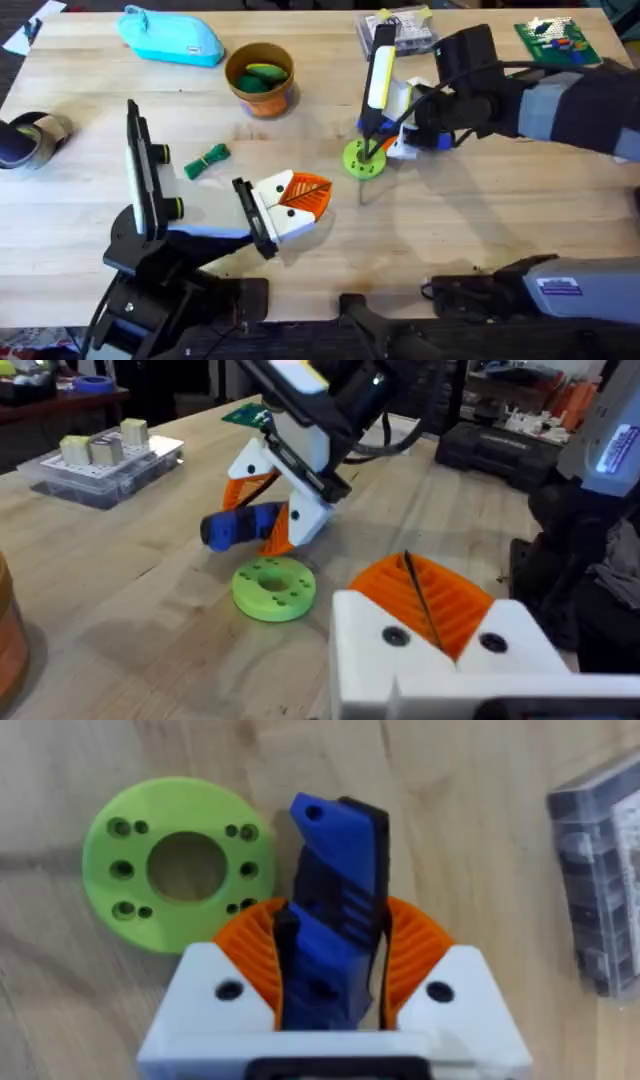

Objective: Pick up the gripper from the table and insert it into the empty holder that is missing its gripper. Then pick up a screw, insert it into the mounting hole, and use the screwdriver to tighten it. Finally, clean up the table by picking up the vegetable and placing it into the bucket.

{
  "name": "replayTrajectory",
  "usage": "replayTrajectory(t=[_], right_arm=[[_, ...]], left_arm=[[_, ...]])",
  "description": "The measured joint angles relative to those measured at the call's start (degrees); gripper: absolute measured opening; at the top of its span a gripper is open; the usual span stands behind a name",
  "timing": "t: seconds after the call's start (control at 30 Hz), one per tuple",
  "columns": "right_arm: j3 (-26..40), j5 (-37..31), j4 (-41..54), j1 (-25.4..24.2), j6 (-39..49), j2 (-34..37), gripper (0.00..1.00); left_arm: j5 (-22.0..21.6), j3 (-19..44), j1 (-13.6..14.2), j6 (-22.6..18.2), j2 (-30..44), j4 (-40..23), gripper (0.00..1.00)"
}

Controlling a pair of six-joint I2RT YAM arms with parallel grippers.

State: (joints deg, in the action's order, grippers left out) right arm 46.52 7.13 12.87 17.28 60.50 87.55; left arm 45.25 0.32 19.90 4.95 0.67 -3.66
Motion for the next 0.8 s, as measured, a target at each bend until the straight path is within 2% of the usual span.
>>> replayTrajectory(t=[0.03,0.07,0.1,0.27,0.43,0.67,0.8], right_arm=[[0.1,-0.4,0.0,0.1,0.1,0.0,0.851],[0.2,-1.0,0.0,0.3,0.4,0.0,0.957],[0.2,-1.6,0.0,0.5,0.2,0.0,0.985],[0.2,-5.2,0.2,1.1,-4.5,-1.5,0.994],[0.8,-7.3,2.6,1.1,-12.7,-7.6,0.994],[2.4,-7.6,8.9,1.1,-29.6,-18.4,0.995],[2.6,-5.9,12.5,1.1,-38.4,-21.8,0.995]], left_arm=[[0.0,0.0,0.0,0.0,0.0,0.0,0.013],[0.0,0.0,0.0,0.0,0.0,0.0,0.013],[0.0,0.0,0.0,0.0,0.0,0.0,0.013],[0.0,0.0,0.0,0.0,0.0,0.0,0.013],[0.0,0.0,0.0,0.0,0.0,0.0,0.013],[0.0,0.0,0.0,0.0,0.0,0.0,0.013],[0.0,0.0,0.0,0.0,0.0,0.0,0.013]])
